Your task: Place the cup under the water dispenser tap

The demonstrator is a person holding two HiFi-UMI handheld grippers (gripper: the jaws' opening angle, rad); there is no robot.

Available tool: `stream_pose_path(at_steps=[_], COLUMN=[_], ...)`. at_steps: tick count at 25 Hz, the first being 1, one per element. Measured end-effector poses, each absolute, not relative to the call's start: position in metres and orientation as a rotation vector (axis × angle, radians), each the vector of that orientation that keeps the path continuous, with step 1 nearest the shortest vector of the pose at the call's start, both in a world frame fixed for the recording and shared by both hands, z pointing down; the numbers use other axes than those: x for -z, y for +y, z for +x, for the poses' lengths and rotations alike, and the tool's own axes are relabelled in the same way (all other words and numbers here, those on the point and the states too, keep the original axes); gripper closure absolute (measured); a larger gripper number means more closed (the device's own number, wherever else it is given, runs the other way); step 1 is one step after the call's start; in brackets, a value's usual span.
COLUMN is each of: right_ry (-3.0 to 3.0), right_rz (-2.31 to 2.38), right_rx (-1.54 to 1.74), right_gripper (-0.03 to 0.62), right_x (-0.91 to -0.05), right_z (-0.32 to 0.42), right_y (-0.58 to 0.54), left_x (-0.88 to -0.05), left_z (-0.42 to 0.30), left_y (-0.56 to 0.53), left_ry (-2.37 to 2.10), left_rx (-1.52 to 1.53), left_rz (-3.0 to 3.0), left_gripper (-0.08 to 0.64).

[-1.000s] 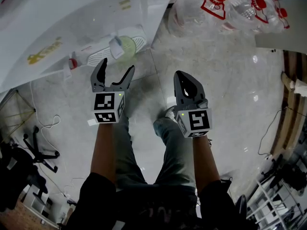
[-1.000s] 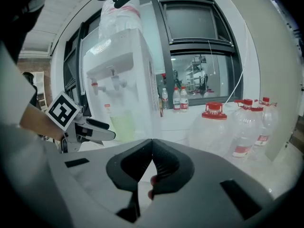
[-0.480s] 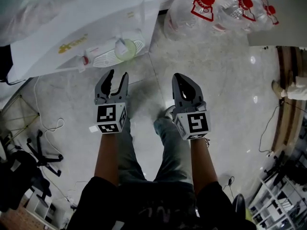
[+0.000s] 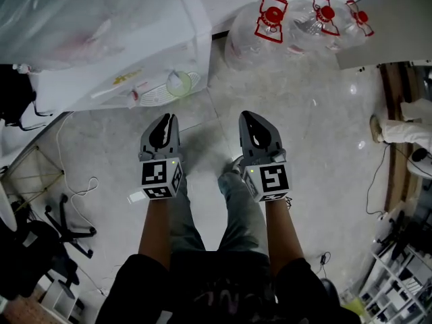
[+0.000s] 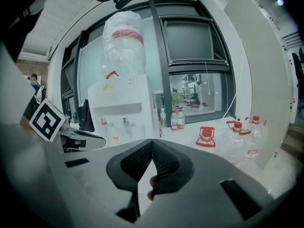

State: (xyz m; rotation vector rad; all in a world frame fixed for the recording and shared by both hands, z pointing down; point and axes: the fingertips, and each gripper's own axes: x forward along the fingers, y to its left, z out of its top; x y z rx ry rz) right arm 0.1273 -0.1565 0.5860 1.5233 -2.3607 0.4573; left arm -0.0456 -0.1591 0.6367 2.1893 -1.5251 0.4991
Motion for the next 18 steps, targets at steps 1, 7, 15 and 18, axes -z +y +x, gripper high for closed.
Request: stream_pose_path(at_steps=[1, 7, 15, 18], right_ry=[-2.361, -2.373, -2.401, -2.409], right_rz=[1.529, 1.534, 1.533, 1.512], right_rx=[-0.458, -0.457, -0.441, -0.433], right_gripper=[0.578, 0.578, 0.578, 0.578], right_x=[-0.581, -0.548, -0.502, -0.487], right_z=[0.127, 0.125, 0.118, 0.114], right_y=[-0.156, -0.152, -0.152, -0.15], left_x=[-0.631, -0.593, -0.545, -0.528], left_z=[-0.044, -0.04, -0.042, -0.044], left_y=[-0.159, -0.154, -0.147, -0.144], left_ry=[-1.526, -1.518, -1.526, -1.539], left_rx=[-0.501, -0.5, -0.489, -0.474], left_rz=[2.196, 2.218, 2.222, 2.209], left_gripper=[0.506, 0.538, 0.543, 0.543])
